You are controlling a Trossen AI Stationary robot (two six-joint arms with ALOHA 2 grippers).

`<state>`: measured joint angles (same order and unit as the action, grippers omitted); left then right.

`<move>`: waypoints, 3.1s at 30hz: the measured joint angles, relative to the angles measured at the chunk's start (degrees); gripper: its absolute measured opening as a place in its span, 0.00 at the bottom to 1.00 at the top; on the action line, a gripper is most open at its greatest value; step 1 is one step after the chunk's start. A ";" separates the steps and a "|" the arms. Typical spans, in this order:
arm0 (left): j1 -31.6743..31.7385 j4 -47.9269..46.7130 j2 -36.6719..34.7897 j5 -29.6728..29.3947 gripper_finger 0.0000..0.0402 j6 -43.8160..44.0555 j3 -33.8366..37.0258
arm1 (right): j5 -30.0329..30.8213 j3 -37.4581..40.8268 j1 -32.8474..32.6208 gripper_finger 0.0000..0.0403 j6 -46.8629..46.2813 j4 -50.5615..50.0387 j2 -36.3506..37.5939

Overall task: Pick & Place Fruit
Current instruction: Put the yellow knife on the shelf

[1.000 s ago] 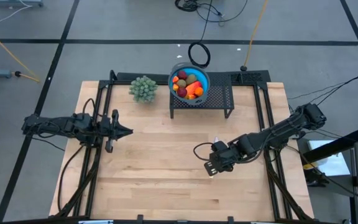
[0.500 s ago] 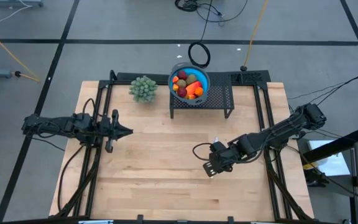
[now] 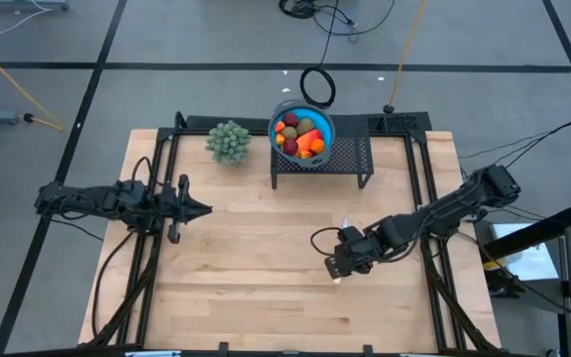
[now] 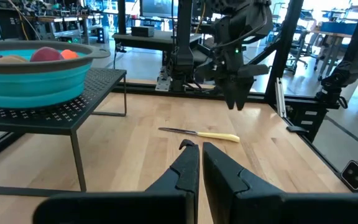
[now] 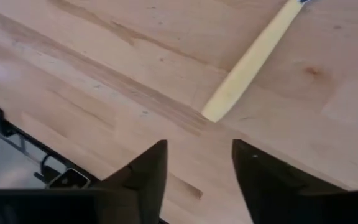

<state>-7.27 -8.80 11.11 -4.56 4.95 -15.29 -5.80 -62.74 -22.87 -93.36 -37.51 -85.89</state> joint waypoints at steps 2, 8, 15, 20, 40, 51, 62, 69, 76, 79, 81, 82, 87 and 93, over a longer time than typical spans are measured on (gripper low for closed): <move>0.00 0.00 0.00 0.00 0.05 -0.02 0.00 | -0.07 0.86 0.01 0.45 -1.46 1.85 0.00; 0.00 0.00 0.00 -0.02 0.05 -0.02 0.00 | -0.22 4.04 0.02 0.58 -2.12 7.87 0.02; 0.00 -0.01 0.00 -0.02 0.05 -0.02 0.00 | -0.82 6.98 0.02 0.61 -7.78 9.83 0.02; 0.00 -0.02 0.00 -0.02 0.05 -0.03 0.00 | -3.27 7.71 0.02 0.59 -9.28 9.92 0.02; 0.00 -0.04 0.00 -0.02 0.05 -0.02 0.00 | 0.18 7.72 0.02 0.59 -7.56 12.62 0.02; 0.00 -0.02 0.00 -0.02 0.05 0.00 0.00 | 5.84 7.69 -0.07 0.59 -15.66 11.12 -0.68; 0.00 0.00 -0.02 -1.99 0.05 0.15 0.00 | 5.72 4.71 0.76 0.59 -17.00 6.52 -5.73; 0.02 0.00 0.00 -2.03 0.05 0.30 0.00 | 4.13 1.49 0.74 0.59 -15.65 2.00 -11.44; 0.00 -0.02 0.00 -2.01 0.05 0.73 0.00 | 4.28 1.24 0.82 0.59 -15.43 1.26 -13.31; 0.02 0.00 0.00 -2.01 0.05 1.20 0.00 | 4.21 1.24 0.81 0.59 -14.65 1.97 -14.37; 0.02 0.00 0.00 -2.00 0.05 1.42 0.00 | 4.19 1.23 0.81 0.59 -14.11 2.74 -14.61; 0.02 0.00 -0.01 -1.99 0.05 1.53 0.00 | 4.21 1.22 0.81 0.59 -13.98 2.82 -14.62; 0.00 0.00 0.00 -1.99 0.05 1.55 0.00 | 4.42 1.22 0.81 0.59 -13.65 2.62 -14.62; 0.01 0.00 0.00 -1.98 0.05 1.54 0.00 | 4.90 1.22 0.81 0.59 -13.23 2.51 -14.63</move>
<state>-7.25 -8.80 11.11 -6.53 6.49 -15.29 -0.90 -61.52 -22.06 -106.59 -35.00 -100.52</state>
